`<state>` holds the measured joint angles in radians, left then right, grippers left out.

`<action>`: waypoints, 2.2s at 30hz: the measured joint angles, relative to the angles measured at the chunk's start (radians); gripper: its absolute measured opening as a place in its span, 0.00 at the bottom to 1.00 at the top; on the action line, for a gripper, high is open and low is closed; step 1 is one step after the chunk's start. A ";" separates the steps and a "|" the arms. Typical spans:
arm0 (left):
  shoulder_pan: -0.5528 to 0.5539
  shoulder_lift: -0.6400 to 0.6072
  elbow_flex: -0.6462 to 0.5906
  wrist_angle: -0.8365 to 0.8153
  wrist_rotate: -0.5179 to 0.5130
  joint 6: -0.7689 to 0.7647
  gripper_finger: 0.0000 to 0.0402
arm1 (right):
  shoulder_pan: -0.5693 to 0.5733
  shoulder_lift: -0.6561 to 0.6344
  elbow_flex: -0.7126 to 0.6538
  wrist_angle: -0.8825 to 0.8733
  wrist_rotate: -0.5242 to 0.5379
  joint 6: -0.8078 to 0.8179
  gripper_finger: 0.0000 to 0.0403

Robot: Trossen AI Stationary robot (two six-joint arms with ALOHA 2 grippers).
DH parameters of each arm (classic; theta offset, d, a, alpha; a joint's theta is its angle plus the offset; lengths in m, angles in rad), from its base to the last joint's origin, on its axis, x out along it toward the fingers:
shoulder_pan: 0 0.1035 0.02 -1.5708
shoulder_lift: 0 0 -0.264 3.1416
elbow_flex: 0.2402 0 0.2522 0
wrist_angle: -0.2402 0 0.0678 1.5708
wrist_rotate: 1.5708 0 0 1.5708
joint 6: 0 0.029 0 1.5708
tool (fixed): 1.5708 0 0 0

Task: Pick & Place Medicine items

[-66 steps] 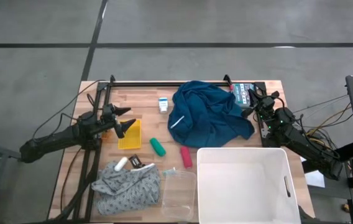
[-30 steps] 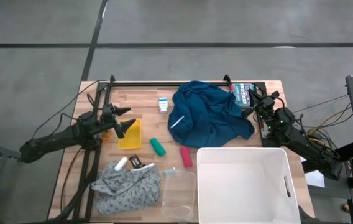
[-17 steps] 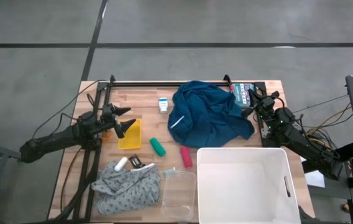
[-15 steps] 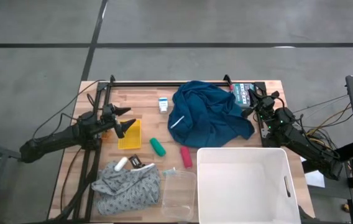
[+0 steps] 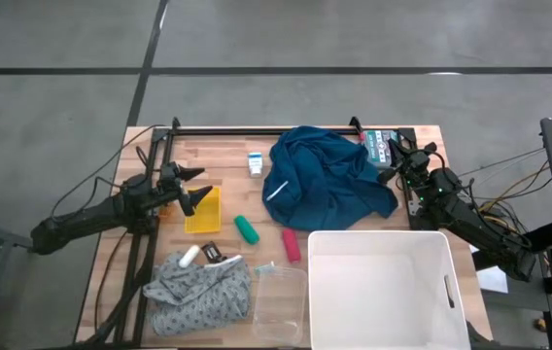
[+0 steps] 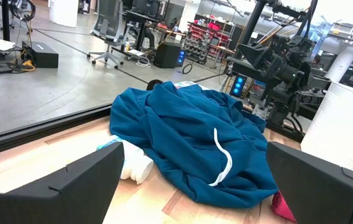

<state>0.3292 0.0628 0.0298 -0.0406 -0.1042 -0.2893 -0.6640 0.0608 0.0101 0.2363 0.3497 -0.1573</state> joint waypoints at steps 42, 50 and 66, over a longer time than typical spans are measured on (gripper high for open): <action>0.000 0.005 0.000 -0.008 0.067 0.000 1.00 | 0.000 0.000 0.000 0.000 0.000 0.000 0.02; 0.000 0.005 0.000 -0.008 0.067 0.000 1.00 | 0.000 0.000 0.000 0.000 0.000 0.000 0.02; -0.005 0.007 0.079 -0.048 0.078 0.203 1.00 | 0.000 0.000 0.000 0.000 0.000 0.000 0.02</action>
<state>0.3241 0.0700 0.1084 -0.0883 -0.0261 -0.0868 -0.6638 0.0605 0.0101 0.2363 0.3496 -0.1570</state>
